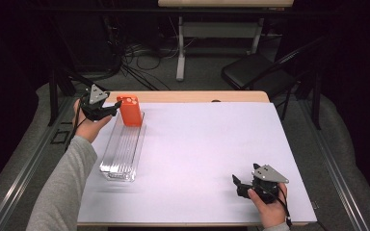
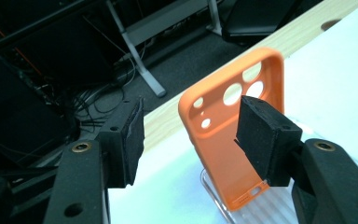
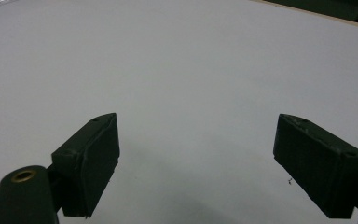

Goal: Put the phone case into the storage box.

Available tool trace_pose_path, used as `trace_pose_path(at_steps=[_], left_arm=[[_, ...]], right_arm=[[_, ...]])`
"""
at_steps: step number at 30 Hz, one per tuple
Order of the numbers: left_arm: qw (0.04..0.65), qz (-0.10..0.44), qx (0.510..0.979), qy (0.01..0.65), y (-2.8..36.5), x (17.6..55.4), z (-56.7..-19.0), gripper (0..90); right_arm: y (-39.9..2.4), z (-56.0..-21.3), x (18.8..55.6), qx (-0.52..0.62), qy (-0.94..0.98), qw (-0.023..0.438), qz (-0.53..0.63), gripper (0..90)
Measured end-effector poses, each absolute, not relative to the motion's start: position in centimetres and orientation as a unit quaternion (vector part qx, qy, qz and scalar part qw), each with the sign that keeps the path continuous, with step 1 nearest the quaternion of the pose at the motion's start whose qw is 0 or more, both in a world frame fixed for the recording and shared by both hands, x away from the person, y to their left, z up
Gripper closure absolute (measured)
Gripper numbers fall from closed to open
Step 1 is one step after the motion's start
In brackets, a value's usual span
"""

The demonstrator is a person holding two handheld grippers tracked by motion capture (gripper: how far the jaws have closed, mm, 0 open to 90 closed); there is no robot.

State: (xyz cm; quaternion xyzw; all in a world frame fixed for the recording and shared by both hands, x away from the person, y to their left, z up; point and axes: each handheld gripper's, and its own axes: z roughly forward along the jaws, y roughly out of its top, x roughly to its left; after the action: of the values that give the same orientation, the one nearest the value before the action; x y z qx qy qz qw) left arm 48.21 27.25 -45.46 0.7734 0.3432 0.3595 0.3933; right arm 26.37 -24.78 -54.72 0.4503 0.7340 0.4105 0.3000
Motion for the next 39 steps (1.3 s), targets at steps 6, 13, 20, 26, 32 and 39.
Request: trace_pose_path(at_steps=[6, 13, 20, 26, 32, 39], left_arm=[[0.415, 0.335, 0.764, 0.364, 27.2, 47.8, -45.0, 40.5], [0.437, 0.300, 0.755, 0.385, 27.7, 46.8, -44.1, 32.7], [0.462, 0.277, 0.745, 0.393, 27.9, 45.9, -43.2, 25.7], [0.474, 0.244, 0.745, 0.400, 27.6, 45.0, -42.8, 18.8], [0.490, 0.227, 0.745, 0.392, 27.2, 43.6, -42.1, 15.6], [0.508, 0.209, 0.742, 0.385, 27.2, 41.4, -42.2, 9.6]], right_arm=[[-24.8, -54.7, 26.4, 0.449, 0.734, 0.298, 0.413, 14.1], [-24.6, -54.6, 26.6, 0.446, 0.736, 0.295, 0.414, 14.0], [-24.5, -54.5, 26.6, 0.441, 0.738, 0.295, 0.418, 13.7], [-24.3, -54.2, 26.5, 0.441, 0.734, 0.293, 0.425, 13.4], [-24.0, -53.9, 26.5, 0.438, 0.734, 0.293, 0.429, 8.5], [-23.9, -53.8, 26.4, 0.429, 0.745, 0.296, 0.418, 0.0]])
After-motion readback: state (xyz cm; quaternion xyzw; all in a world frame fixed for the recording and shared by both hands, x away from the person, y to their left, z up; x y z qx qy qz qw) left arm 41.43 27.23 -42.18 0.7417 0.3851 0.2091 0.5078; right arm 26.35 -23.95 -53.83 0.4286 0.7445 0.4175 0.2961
